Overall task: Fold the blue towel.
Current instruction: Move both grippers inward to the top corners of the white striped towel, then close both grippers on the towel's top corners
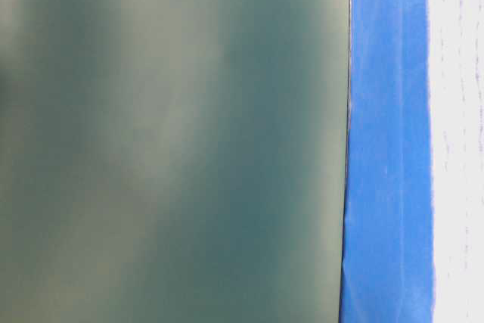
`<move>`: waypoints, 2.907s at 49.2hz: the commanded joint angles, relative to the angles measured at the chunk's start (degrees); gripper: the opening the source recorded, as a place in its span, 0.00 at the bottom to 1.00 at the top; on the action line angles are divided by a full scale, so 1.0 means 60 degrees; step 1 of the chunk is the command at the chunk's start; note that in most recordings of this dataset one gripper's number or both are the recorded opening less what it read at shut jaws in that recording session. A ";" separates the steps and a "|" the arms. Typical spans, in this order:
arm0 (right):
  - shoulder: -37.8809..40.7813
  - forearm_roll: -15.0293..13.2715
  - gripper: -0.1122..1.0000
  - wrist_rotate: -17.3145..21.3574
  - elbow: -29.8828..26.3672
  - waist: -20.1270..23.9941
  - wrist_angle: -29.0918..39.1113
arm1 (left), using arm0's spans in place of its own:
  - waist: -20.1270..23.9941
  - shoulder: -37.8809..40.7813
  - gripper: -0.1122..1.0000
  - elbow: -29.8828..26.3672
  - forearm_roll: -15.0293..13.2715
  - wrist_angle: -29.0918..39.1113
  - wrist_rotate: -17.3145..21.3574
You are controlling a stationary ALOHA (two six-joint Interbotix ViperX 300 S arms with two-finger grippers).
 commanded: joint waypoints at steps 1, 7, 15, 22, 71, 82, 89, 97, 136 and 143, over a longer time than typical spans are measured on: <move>0.0117 0.0029 0.10 0.0059 -0.0205 0.0000 -0.0073 | 0.0015 0.0073 0.10 -0.0117 -0.0264 0.0073 -0.0044; 0.0249 0.0073 0.10 0.0132 -0.0381 -0.0249 0.0469 | 0.0190 0.0103 0.10 -0.0103 -0.0264 0.0117 -0.0044; 0.0732 0.0352 0.10 0.0132 -0.0483 -0.1055 0.1187 | 0.0732 0.0264 0.10 0.0000 -0.0264 0.0278 -0.0044; 0.1392 0.0469 0.10 0.0132 -0.0425 -0.1729 0.1421 | 0.1362 0.0762 0.10 0.0337 -0.0293 0.0293 -0.0088; 0.8042 0.0659 0.66 0.0103 -0.0366 -0.4160 0.0366 | 0.3047 0.8320 0.88 0.0718 -0.0322 -0.3237 -0.0615; 0.8818 0.0674 0.66 0.0132 -0.0469 -0.4160 0.0190 | 0.3047 0.9126 0.86 0.0513 -0.0322 -0.3252 -0.0615; 0.8833 0.0659 0.64 0.0132 -0.0483 -0.4146 0.0190 | 0.3047 0.9199 0.81 0.0513 -0.0322 -0.3193 -0.0615; 0.8833 0.0659 0.42 0.0117 -0.0483 -0.4102 0.0308 | 0.3047 0.9214 0.49 0.0513 -0.0308 -0.2915 -0.0615; 0.6592 0.0908 0.16 0.0146 -0.0366 -0.3926 0.1611 | 0.2944 0.6738 0.12 0.0308 -0.0278 -0.2183 -0.0322; 0.5903 0.0908 0.16 0.0146 -0.0352 -0.3911 0.2065 | 0.2944 0.6079 0.12 0.0337 -0.0264 -0.1846 -0.0293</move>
